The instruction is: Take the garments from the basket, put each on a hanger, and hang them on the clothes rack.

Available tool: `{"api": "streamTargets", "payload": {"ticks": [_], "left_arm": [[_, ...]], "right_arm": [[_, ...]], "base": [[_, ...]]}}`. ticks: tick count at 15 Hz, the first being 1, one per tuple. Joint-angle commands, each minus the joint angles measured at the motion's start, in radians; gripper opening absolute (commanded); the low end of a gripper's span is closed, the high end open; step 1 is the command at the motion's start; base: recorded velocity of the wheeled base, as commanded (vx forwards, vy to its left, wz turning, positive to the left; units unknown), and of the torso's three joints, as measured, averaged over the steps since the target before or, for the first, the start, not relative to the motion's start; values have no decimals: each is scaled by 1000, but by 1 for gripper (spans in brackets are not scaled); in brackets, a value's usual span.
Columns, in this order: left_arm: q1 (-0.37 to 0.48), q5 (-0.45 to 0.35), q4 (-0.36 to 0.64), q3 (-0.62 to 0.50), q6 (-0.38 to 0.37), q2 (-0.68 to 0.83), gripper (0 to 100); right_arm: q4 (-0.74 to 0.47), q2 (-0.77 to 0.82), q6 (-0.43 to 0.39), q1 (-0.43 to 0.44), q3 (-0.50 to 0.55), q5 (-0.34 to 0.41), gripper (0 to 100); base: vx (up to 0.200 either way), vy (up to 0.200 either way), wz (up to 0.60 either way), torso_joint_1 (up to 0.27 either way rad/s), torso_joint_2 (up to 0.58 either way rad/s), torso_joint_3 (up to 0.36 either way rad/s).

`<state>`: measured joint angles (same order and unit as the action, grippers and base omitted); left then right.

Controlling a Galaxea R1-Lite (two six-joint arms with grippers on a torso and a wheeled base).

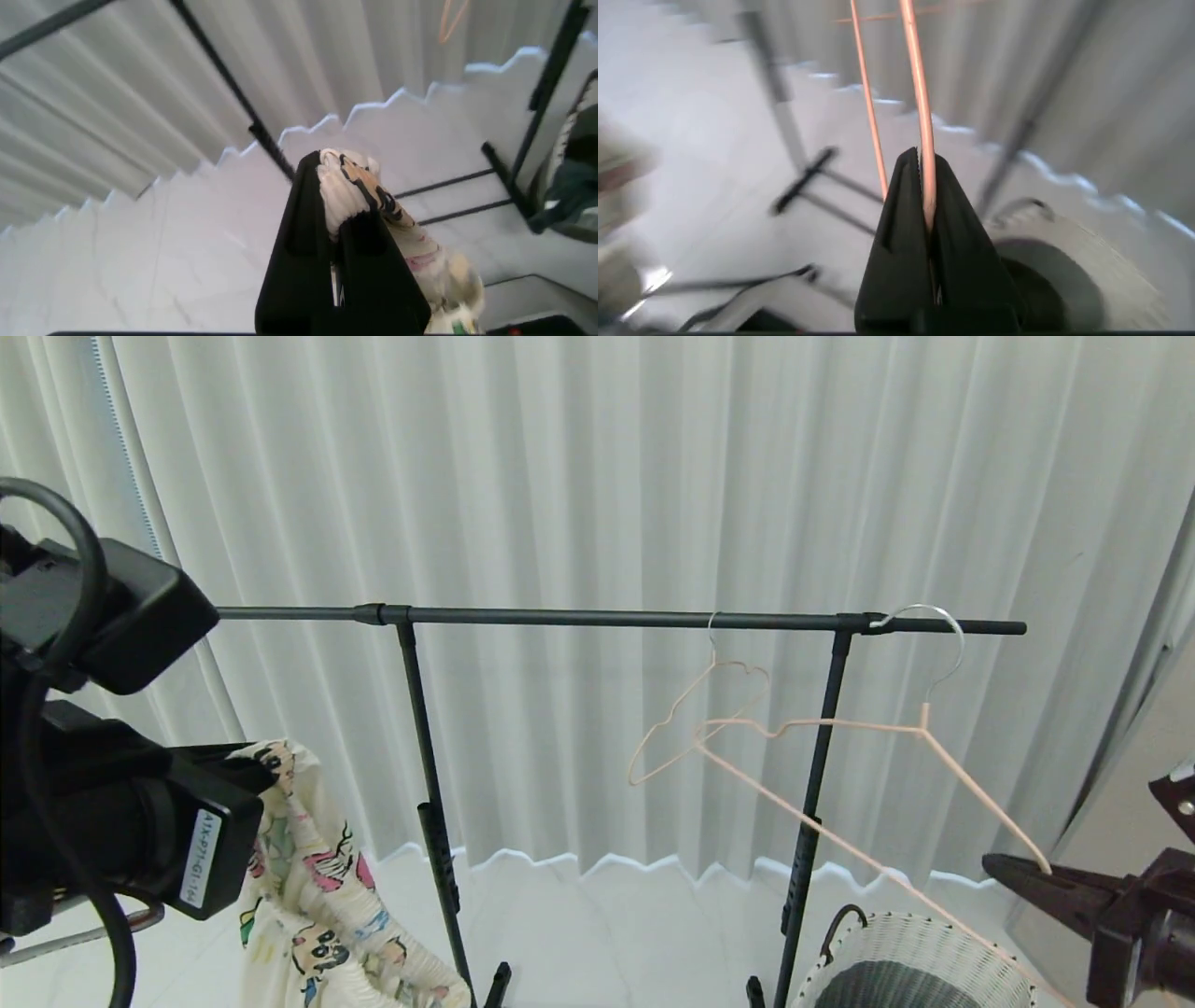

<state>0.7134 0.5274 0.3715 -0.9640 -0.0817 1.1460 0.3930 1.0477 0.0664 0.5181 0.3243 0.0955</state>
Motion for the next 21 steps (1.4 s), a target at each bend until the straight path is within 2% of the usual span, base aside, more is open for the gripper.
{"api": "streamTargets", "payload": {"ticks": [1,2,3,5,7,8,12,15,20,21], "left_arm": [[-52,0,0,30,8,34,0],[-61,0,0,30,17,43,0],[-81,0,-2,25,92,100,0],[-83,2,-26,24,201,169,0],[-80,-1,-28,24,264,201,0],[-78,-3,-28,24,275,202,0],[-63,-35,-32,16,332,207,0],[-81,-34,-36,10,327,224,0],[-118,-21,-52,-67,327,281,0],[-132,8,-52,-76,326,299,0]], "right_arm": [[-2,-66,15,126,-33,67,0],[-2,-64,23,146,-33,76,0],[0,-49,70,243,-22,98,0],[3,-17,133,364,4,99,0],[7,41,164,421,35,99,0],[12,61,165,424,45,99,0],[159,190,181,425,75,101,0],[170,186,199,441,65,104,0],[170,183,197,444,67,116,0],[172,180,197,444,70,121,0]], "base": [[0,0,0,0,0,0],[0,0,0,0,0,0],[0,0,0,0,0,0],[0,0,0,0,0,0],[0,0,0,0,0,0],[0,0,0,0,0,0],[0,0,0,0,0,0],[0,0,0,0,0,0],[0,0,0,0,0,0],[0,0,0,0,0,0]]}}
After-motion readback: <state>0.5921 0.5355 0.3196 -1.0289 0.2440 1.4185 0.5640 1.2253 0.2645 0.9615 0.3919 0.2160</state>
